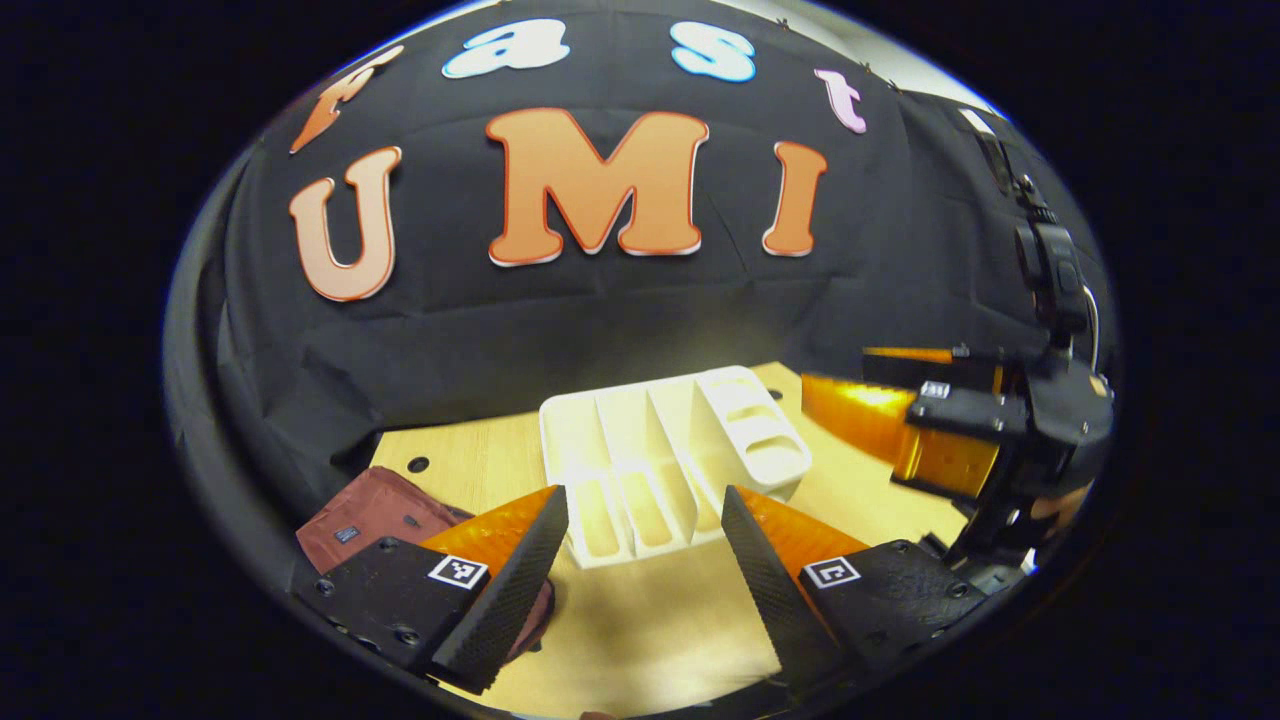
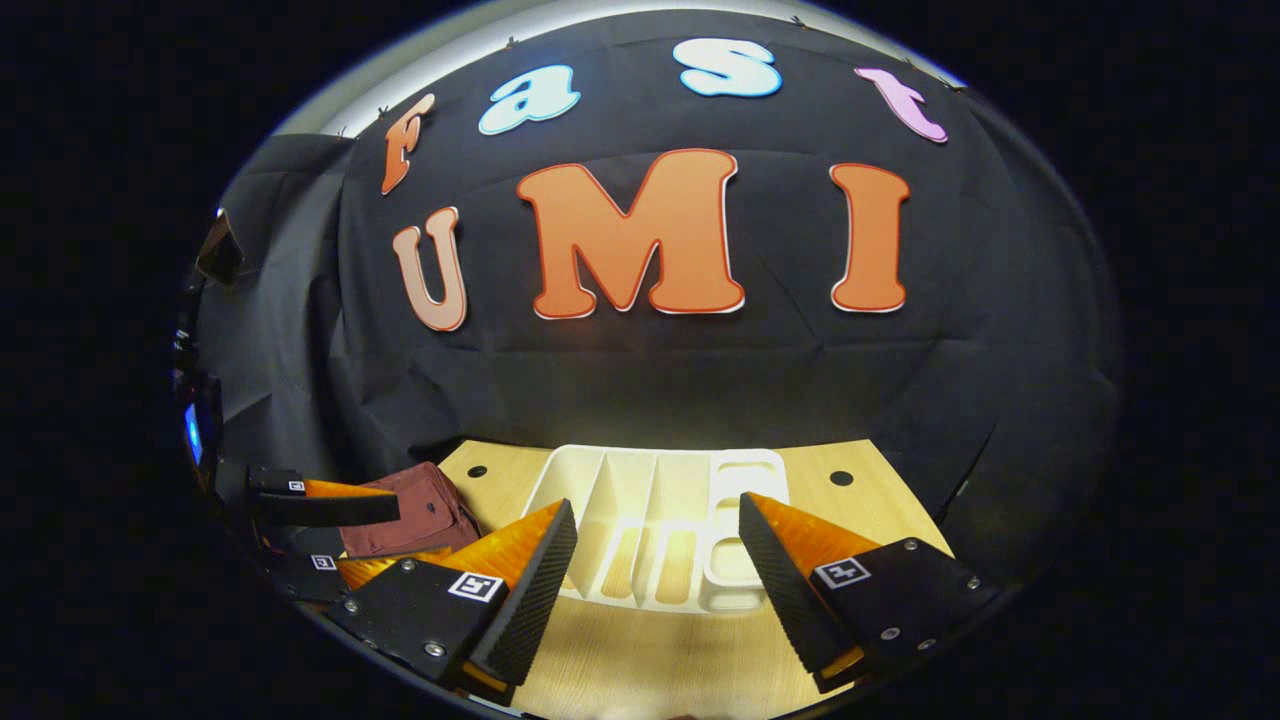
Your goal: Open the schoolbag, grab two books from the bookshelf and put them into the schoolbag.
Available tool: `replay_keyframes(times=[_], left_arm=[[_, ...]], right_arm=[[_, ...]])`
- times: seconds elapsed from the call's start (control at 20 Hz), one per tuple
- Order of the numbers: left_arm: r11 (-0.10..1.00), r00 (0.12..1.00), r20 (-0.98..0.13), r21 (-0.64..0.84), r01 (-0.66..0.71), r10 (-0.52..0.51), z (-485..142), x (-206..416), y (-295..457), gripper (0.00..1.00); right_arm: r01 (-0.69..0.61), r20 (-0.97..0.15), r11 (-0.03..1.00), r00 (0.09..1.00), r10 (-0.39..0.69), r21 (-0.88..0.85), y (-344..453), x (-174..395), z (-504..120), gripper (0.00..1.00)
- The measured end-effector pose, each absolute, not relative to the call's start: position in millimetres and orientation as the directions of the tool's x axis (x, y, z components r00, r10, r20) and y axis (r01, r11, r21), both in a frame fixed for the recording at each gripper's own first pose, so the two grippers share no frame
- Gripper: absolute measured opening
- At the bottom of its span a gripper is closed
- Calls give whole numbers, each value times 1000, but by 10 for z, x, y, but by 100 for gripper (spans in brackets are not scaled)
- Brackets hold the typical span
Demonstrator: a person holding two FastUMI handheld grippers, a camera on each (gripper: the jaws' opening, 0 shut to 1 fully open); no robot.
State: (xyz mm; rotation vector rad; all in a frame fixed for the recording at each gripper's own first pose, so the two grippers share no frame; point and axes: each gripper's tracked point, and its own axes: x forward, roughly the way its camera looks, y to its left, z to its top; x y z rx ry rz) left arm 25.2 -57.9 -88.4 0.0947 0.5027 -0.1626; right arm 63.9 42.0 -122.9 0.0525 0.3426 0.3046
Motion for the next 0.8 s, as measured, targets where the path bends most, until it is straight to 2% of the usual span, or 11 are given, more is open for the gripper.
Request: replay_keyframes(times=[0.25,0.45,0.8], left_arm=[[995,944,-326,64,75,-51,-686,256,-805,98],[997,968,-247,58,54,-38,-581,259,-973,98],[999,994,-109,41,-20,24,-293,229,-885,96]], right_arm=[[-251,-260,964,929,265,84,105,628,-1097,97],[-243,-184,967,950,253,79,-24,605,-928,97],[-257,-152,962,951,269,93,-32,577,-933,97]])
